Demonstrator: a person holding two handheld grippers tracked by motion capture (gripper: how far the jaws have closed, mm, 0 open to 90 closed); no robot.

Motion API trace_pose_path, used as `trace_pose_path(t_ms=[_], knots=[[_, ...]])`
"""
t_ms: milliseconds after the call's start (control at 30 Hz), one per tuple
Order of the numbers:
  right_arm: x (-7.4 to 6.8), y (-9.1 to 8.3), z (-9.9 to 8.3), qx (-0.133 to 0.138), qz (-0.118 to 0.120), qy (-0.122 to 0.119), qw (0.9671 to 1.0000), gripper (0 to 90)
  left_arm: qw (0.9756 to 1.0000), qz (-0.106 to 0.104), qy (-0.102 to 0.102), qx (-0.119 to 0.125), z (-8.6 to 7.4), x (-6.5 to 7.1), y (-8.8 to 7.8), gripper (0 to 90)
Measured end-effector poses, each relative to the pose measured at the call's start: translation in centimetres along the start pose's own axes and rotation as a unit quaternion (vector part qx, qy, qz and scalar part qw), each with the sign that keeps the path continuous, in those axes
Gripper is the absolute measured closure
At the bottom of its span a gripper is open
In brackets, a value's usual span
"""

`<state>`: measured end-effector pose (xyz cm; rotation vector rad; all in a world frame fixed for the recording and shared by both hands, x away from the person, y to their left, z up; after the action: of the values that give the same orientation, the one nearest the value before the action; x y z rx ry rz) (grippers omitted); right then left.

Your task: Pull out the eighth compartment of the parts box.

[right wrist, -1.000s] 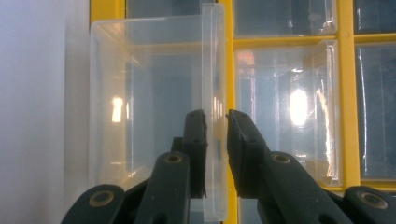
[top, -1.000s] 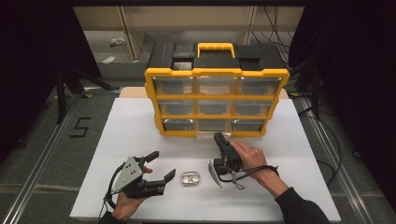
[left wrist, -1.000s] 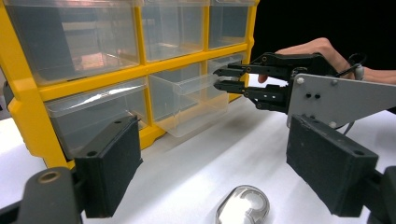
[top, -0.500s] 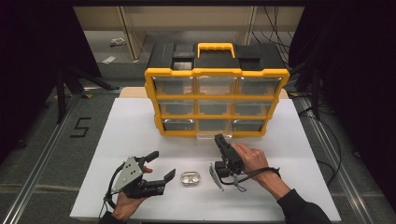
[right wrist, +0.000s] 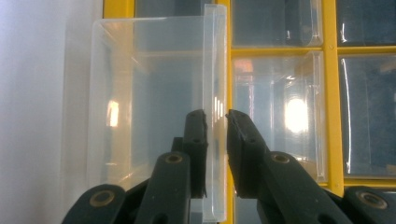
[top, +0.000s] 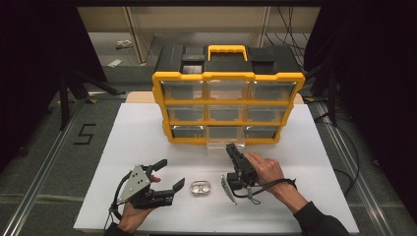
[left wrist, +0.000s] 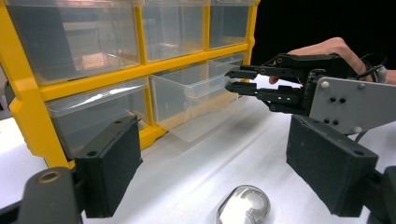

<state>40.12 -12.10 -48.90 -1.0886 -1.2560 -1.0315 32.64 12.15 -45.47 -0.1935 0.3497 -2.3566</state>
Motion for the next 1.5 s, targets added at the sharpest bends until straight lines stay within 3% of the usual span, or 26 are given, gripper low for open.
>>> trace_pose_path(t_ms=[1033,1300,1500], knots=[[-0.6,-1.2,0.3,0.017,0.007,-0.013,0.9998,78.2,1.0,0.0,0.002,-0.001,0.0,0.0,0.0,17.5],[-0.3,-1.3,0.2,0.01,0.025,0.003,0.9996,76.4,1.0,0.0,0.0,0.0,0.0,0.0,0.0,17.6],[0.3,-1.7,0.2,0.005,0.046,0.026,0.9986,67.0,1.0,0.0,-0.001,0.0,0.0,0.0,0.0,17.5]])
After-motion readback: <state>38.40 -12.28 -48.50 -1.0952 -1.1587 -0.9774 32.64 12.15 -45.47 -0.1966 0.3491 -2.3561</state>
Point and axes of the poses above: each handheld gripper's, and its own axes: y roughly forward along the jaws, z roughly out of its top, x roughly to its right, the point moved 5 cm from there along y, roughly forward along the jaws, and after that the axes turned 9 degrees about -x, right-handed, at the moved point
